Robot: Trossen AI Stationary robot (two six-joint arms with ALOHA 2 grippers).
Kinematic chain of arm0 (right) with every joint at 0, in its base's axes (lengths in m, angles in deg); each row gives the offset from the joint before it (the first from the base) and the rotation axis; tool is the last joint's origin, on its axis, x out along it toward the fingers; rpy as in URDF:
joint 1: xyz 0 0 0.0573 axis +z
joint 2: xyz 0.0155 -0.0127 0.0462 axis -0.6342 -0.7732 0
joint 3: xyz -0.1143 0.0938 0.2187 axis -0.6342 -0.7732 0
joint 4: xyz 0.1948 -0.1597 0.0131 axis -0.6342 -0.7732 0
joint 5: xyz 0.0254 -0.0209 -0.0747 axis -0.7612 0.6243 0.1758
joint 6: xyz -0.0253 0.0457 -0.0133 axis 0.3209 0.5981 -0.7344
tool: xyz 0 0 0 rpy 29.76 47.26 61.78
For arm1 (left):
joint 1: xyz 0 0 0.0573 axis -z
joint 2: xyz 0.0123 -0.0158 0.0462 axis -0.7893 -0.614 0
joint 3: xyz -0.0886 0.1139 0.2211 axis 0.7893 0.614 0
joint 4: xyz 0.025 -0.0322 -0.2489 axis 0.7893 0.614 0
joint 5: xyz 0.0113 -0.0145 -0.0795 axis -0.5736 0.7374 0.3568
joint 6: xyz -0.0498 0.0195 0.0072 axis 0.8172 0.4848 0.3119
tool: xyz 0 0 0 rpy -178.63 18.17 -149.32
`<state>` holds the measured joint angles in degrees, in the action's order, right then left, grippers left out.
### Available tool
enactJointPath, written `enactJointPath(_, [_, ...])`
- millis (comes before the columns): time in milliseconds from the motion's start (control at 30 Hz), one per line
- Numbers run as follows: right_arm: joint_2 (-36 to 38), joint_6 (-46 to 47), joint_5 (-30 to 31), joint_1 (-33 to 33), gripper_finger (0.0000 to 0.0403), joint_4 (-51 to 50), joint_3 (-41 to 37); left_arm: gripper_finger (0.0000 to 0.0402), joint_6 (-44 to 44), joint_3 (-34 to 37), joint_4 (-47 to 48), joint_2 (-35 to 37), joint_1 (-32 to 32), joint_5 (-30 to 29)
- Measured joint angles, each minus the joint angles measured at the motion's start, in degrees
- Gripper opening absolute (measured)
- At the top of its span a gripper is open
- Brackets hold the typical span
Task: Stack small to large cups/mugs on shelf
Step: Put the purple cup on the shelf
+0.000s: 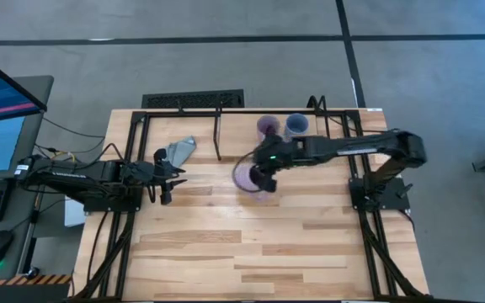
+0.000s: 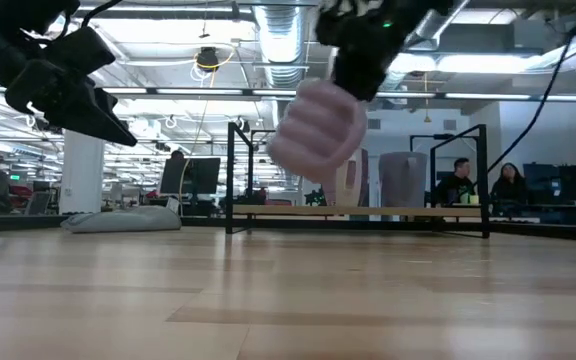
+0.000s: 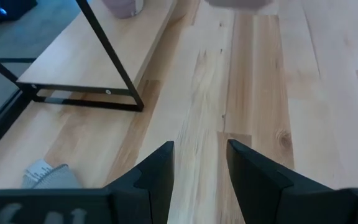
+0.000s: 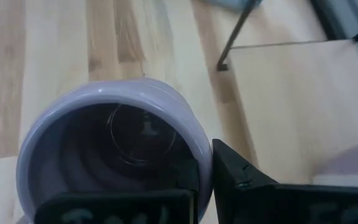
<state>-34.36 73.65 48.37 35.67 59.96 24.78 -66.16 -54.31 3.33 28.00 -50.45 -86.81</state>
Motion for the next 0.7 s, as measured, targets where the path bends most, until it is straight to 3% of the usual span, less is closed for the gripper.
enactJointPath(433, [-22.5, 2.5, 2.6, 2.2, 0.0033, -26.1, 30.4, 0.0139, -3.2, 0.0, 0.3, 0.0, 0.0, -0.6])
enactJointPath(700, [-29.3, 9.1, 4.1, 0.6, 0.0033, -32.2, 39.2, 0.0139, -3.0, 0.0, 0.6, 0.0, 0.0, -0.6])
